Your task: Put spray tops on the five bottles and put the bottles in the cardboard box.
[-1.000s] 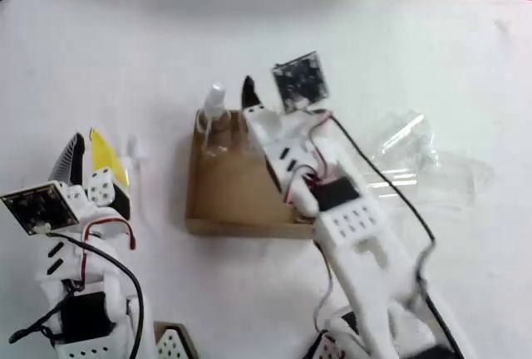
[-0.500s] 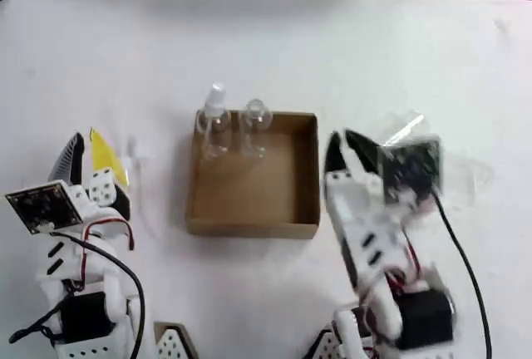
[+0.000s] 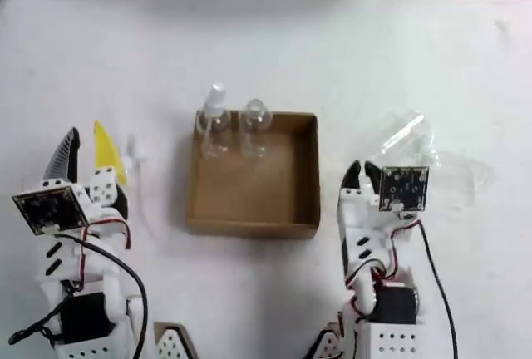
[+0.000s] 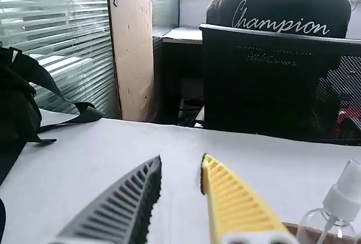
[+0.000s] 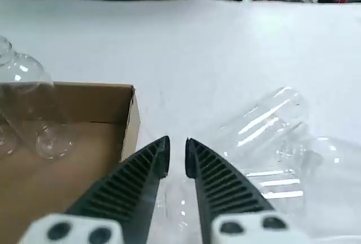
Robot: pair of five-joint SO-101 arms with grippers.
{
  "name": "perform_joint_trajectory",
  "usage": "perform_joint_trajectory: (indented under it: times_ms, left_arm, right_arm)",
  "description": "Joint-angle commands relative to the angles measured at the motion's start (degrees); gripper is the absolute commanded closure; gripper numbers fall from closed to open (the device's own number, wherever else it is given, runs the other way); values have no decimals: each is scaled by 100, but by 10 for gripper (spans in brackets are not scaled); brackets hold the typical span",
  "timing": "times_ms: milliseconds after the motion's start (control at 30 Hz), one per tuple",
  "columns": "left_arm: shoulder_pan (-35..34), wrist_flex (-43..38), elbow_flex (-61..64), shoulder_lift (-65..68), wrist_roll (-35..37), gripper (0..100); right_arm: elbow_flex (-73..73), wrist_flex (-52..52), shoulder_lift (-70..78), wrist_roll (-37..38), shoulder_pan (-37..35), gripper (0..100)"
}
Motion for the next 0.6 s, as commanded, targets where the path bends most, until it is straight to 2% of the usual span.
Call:
perform_joint_trajectory:
  times_ms: [0,167,267,333,567]
  left_arm:
    - [-31,114,-563,-13,-167,865]
    - [-48,1099,-1371,4,-1073,866]
    - [-57,1565,-1996,382,-1600,867]
    - [-75,1925,-2576,963,-1837,868]
    - [-989,3341,-5037,3758,-1908,865]
  right_arm:
    - [167,-207,-101,79,92,961]
    - [220,-268,-110,79,549,961]
    - [510,-743,-110,79,673,960]
    - [598,-1007,-101,79,681,960]
    - [598,-910,-101,88,708,960]
